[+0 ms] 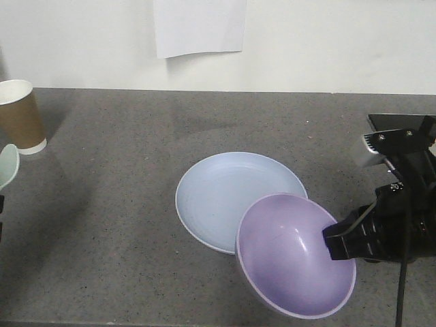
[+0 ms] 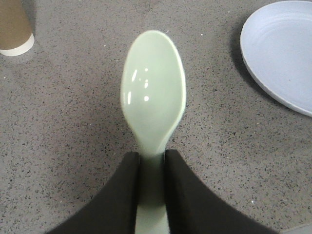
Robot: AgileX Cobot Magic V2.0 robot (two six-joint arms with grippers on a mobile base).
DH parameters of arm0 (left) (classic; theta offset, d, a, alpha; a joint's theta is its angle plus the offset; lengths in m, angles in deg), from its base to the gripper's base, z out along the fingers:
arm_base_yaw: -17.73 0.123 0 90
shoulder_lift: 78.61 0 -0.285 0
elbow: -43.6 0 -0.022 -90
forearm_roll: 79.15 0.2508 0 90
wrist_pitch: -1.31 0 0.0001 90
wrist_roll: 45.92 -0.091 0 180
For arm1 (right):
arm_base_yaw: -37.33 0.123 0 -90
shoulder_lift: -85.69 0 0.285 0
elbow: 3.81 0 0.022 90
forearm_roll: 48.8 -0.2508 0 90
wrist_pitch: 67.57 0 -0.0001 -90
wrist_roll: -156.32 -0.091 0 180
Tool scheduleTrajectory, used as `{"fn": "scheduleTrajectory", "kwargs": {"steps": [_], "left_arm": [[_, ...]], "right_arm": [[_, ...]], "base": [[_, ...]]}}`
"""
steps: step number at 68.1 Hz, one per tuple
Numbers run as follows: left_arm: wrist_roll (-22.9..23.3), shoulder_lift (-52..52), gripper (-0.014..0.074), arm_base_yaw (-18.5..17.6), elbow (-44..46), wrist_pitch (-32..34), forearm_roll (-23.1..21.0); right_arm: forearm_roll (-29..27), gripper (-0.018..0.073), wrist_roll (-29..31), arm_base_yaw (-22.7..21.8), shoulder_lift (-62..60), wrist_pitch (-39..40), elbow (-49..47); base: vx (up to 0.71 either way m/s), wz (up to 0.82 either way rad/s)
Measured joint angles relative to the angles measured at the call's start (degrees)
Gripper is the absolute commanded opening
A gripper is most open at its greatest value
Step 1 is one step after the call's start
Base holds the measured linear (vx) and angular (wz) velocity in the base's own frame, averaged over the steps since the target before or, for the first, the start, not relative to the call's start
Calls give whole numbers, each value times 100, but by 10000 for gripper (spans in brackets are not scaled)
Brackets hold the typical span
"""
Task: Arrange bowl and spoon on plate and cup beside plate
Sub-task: 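Drive the base up to the plate, holding the bowl beside it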
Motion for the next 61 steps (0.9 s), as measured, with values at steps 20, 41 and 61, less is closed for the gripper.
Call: {"fn": "scheduleTrajectory", "kwargs": {"steps": [20, 41, 61], "left_arm": [[0, 0, 66, 0, 0, 0, 0], [0, 0, 66, 0, 0, 0, 0], [0, 0, 66, 0, 0, 0, 0]], "right_arm": [[0, -1, 0, 0, 0, 0, 0], [0, -1, 0, 0, 0, 0, 0], [0, -1, 0, 0, 0, 0, 0]], "base": [[2, 0], [2, 0], [2, 1]]}}
